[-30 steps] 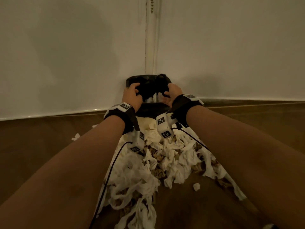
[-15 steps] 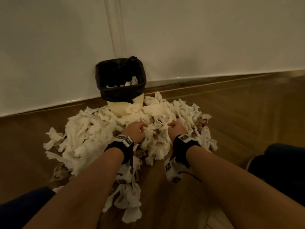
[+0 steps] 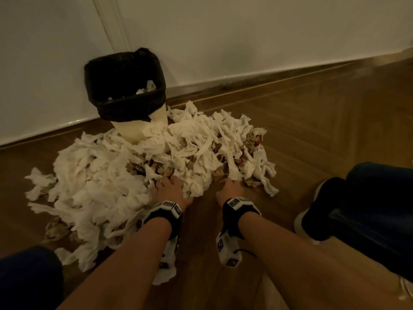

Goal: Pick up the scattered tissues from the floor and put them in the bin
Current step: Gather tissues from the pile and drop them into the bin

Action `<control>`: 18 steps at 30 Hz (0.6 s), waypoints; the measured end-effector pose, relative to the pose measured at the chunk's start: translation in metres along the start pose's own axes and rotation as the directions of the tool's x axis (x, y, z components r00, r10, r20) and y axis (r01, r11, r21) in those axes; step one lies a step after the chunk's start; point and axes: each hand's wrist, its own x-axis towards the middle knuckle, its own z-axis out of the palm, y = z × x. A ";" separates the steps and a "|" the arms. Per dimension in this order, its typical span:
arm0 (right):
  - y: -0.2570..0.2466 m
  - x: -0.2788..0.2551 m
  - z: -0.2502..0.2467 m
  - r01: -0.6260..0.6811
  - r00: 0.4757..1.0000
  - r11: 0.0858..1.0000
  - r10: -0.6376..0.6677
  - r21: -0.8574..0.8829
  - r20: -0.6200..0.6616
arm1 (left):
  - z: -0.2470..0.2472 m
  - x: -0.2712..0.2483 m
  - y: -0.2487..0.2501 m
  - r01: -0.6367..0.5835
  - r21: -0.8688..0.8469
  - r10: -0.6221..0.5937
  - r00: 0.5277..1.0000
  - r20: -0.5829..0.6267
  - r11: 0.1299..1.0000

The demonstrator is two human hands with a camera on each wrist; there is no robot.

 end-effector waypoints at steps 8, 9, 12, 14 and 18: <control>0.009 0.000 0.011 0.027 1.000 1.000 -0.027 -0.008 0.008 | 0.004 -0.001 0.000 -0.026 0.023 0.024 0.998 0.060 0.999; 0.010 0.000 0.012 0.032 0.999 0.999 -0.032 -0.011 0.011 | 0.005 -0.001 -0.001 -0.044 0.011 0.043 0.997 0.060 0.999; 0.010 0.000 0.016 0.056 0.998 0.997 -0.055 -0.056 0.032 | 0.006 0.003 -0.006 -0.079 -0.058 0.082 0.995 0.052 0.995; 0.011 0.000 0.018 0.094 0.994 0.990 -0.088 -0.108 0.066 | 0.006 0.006 -0.010 -0.097 -0.159 0.105 0.993 0.045 0.982; 0.018 0.000 0.022 0.087 0.995 0.990 -0.082 -0.108 0.051 | 0.007 0.012 -0.014 -0.114 -0.420 0.120 0.993 -0.012 0.900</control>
